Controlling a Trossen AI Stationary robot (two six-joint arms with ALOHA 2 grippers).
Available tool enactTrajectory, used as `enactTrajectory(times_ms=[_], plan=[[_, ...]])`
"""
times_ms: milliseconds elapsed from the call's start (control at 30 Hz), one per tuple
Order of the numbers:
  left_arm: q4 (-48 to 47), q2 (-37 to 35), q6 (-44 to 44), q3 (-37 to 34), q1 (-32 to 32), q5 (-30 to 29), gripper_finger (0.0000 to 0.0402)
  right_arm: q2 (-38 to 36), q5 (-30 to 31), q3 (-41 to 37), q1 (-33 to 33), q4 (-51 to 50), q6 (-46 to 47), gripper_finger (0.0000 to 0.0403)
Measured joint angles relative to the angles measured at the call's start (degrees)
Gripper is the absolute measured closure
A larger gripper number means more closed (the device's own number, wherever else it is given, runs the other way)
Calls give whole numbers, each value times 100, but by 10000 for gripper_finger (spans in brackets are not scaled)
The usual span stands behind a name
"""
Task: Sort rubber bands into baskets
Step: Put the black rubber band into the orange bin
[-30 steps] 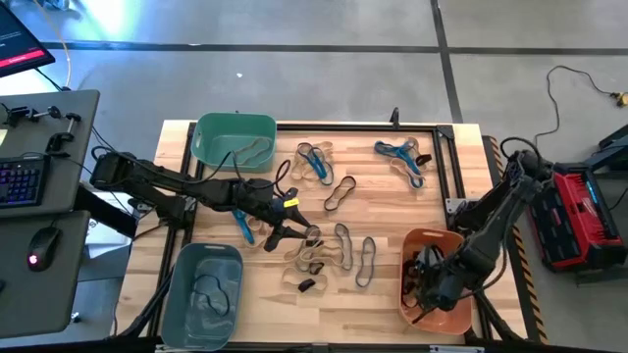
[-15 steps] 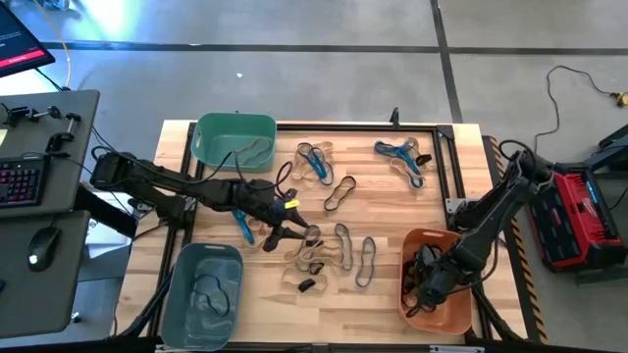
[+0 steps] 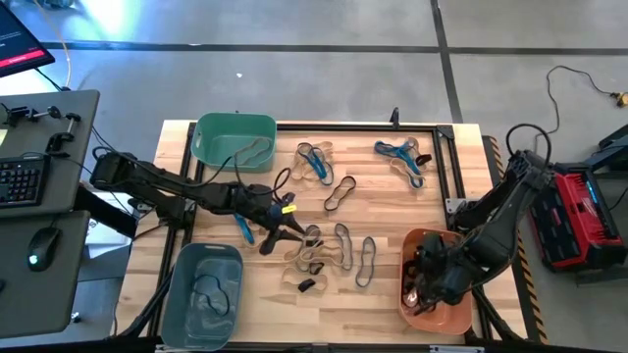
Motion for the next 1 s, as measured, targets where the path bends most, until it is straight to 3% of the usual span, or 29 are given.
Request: enactTrajectory(times_ms=[133,300,500,733,1000], plan=[[422,2,-69,-293,-5,-12,355,0,1078,213,-280,104,-628,245],[1049,2,-213,-579,-24,-9,396,6,1615,-48,-1046,1034,-2075,261],[1558,2,-253,-795,-7,-14,399,15,1272,-926,-2145,3724,-4463,273],[1759,2,-218,-795,78,-77,401,372,594,-2089,-3045,6495,-6044,274],[1652,2,-214,-795,94,-74,401,1634,470,-2036,-3514,7120,-6569,263]])
